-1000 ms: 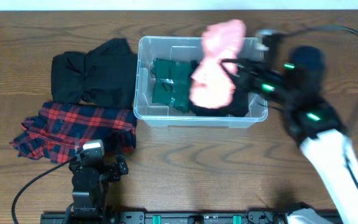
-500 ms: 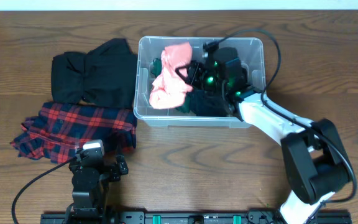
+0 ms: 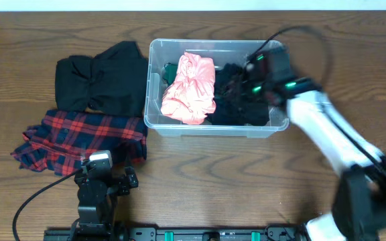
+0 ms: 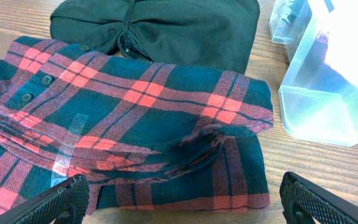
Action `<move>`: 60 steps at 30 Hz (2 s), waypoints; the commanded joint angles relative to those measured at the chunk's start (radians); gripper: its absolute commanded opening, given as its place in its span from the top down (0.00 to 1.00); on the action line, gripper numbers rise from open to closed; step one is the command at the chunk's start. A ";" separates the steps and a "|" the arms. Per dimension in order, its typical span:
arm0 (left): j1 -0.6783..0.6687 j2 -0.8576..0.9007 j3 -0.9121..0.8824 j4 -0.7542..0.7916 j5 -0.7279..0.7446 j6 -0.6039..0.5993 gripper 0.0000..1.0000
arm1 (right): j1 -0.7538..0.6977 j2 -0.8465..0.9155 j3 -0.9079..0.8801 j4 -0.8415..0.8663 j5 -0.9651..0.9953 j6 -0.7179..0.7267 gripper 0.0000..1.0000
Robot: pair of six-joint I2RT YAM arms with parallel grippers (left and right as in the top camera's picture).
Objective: Pack container
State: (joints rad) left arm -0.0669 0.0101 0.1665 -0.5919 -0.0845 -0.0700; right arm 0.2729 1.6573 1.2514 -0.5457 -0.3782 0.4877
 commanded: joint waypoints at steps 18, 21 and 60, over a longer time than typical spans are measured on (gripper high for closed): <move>0.005 -0.007 -0.014 0.012 -0.005 0.014 0.02 | -0.758 -0.387 0.250 -0.515 0.150 -0.197 0.01; 0.005 -0.007 -0.014 0.034 -0.006 0.015 0.02 | -0.764 -0.387 0.250 -0.532 0.150 -0.197 0.01; 0.077 1.024 1.119 -0.638 -0.148 -0.154 0.02 | -0.764 -0.387 0.250 -0.551 0.150 -0.197 0.01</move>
State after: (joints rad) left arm -0.0380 0.9112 1.2285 -1.2098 -0.1921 -0.1989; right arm -0.4831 1.2781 1.4963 -1.0962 -0.2276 0.3023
